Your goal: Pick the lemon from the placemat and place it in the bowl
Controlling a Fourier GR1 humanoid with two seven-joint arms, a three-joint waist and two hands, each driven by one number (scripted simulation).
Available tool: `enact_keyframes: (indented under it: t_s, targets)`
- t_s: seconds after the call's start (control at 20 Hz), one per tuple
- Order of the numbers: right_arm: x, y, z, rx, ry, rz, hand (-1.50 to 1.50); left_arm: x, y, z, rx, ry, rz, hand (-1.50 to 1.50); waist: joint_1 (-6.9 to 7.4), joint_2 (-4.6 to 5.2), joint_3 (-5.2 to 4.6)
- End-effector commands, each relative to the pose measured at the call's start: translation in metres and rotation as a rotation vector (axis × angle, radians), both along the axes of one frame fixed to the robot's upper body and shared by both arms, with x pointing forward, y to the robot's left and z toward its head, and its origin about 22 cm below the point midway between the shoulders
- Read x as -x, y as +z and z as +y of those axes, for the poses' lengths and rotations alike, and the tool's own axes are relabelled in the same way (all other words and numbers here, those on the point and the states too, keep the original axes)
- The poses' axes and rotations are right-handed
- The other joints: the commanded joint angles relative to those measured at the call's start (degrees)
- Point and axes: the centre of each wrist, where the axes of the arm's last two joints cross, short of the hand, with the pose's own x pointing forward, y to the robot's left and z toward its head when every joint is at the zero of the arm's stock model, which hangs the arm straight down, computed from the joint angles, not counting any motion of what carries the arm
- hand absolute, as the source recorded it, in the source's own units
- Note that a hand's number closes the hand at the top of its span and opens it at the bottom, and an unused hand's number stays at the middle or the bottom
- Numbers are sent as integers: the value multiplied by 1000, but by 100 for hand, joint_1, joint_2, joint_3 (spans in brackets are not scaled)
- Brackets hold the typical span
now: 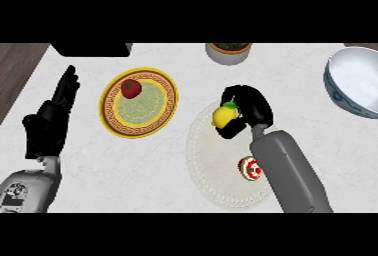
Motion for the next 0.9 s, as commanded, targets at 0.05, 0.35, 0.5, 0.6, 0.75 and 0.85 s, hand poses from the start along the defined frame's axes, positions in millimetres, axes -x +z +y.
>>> enact_keyframes:
  t_s: [0.05,0.35,0.5,0.6,0.75,0.85]
  targets:
    - [1,55,35,-161,-222,-167,150,-1,-6,1,-5,8,-7,0,-8,11,4]
    - [3,101,25,-84,-485,-299,150,4,-4,15,6,27,-19,0,-119,4,1]
    - [0,95,2,-87,-548,-323,150,9,7,-16,10,9,6,0,-60,30,11]
    - [0,101,-21,-98,-583,-354,150,13,10,7,11,15,-8,0,-53,36,10]
    - [-3,100,-60,-118,-649,-379,150,19,2,1,23,-2,14,0,-42,40,11]
    - [-10,96,-79,-153,-671,-399,150,2,1,-1,-13,20,-5,0,-61,54,11]
